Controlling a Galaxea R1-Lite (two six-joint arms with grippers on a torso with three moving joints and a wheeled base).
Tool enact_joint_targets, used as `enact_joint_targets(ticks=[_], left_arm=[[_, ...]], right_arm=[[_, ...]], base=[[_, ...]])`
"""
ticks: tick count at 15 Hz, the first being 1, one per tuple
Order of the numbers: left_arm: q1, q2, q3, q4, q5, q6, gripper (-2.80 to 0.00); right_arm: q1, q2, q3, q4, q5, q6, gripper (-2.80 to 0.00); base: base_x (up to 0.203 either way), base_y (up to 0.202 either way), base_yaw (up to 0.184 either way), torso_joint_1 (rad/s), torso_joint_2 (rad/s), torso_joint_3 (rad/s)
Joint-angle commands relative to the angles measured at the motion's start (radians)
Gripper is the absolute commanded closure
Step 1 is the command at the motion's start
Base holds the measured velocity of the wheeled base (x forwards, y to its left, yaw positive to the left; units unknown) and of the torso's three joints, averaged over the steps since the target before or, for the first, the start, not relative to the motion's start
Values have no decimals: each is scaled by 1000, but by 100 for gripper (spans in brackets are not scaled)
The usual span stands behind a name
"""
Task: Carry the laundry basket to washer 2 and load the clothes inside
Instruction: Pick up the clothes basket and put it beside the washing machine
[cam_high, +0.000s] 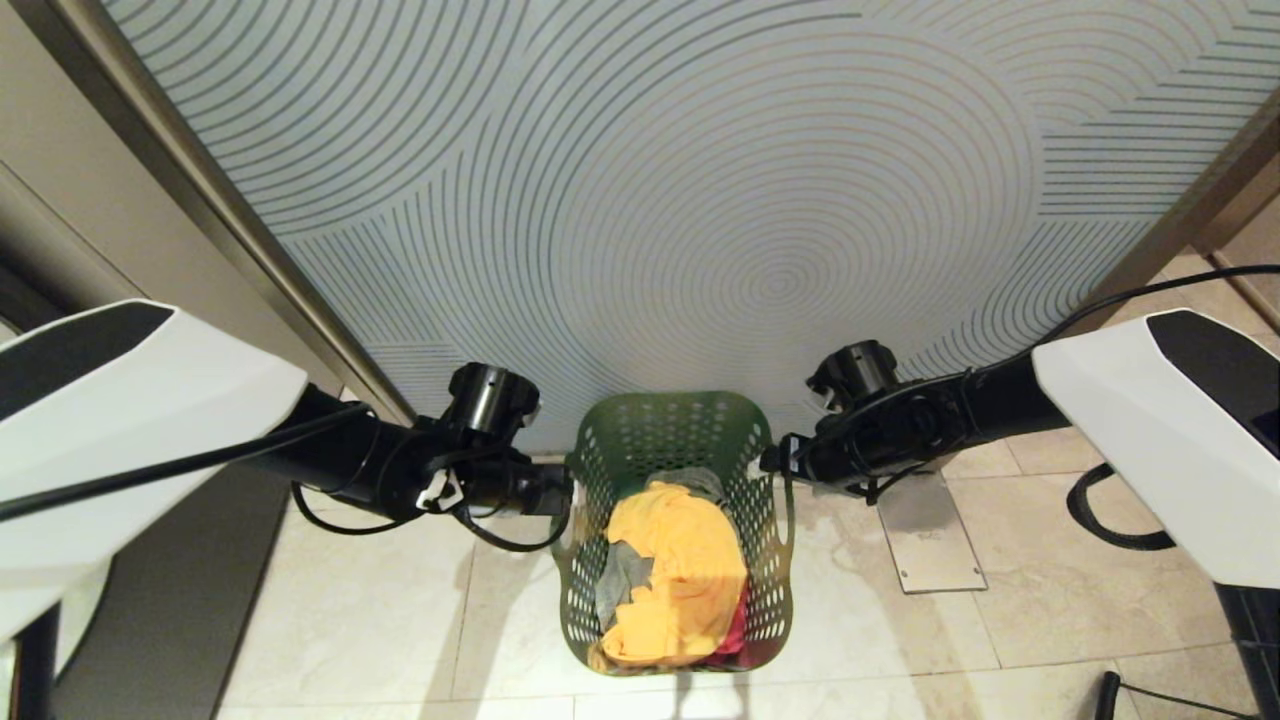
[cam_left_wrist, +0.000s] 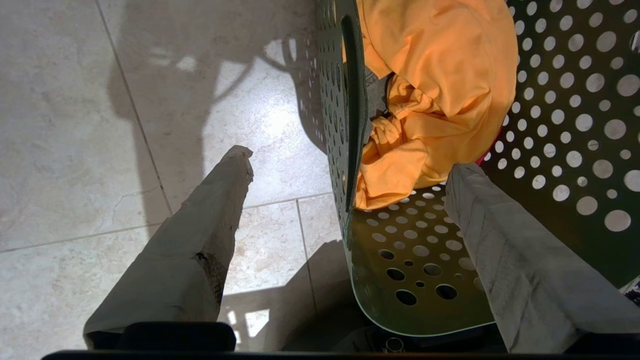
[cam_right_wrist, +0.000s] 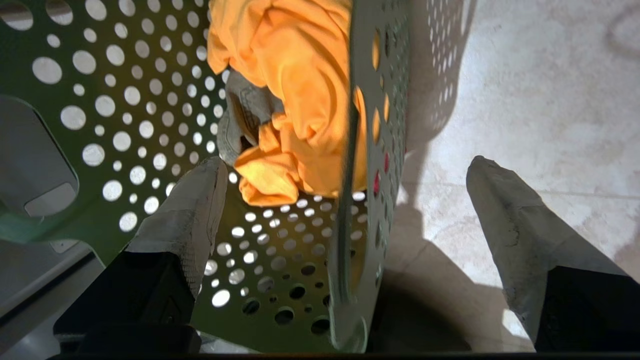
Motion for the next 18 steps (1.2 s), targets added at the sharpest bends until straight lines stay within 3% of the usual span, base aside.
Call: enact_joint_targets(ticks=[1,7,12,18], left_arm=[[0,19,-1,-4,1,-2,-280],[0,81,-6,-20,0,-3,-280],[-15,105,-9,-29,-24,-5,-280],[-38,138,-22,-32,-33,-12,-280]], right_arm=[[1,36,-34,1,1,2,-280],[9,87,-143,46,28,1,-280],[78,58,-165,101,38,27,-280],[93,88,-175,99,72,49,-280]], base=[[0,0,0,0,0,0],[0,0,0,0,0,0],[0,0,0,0,0,0],[0,0,0,0,0,0]])
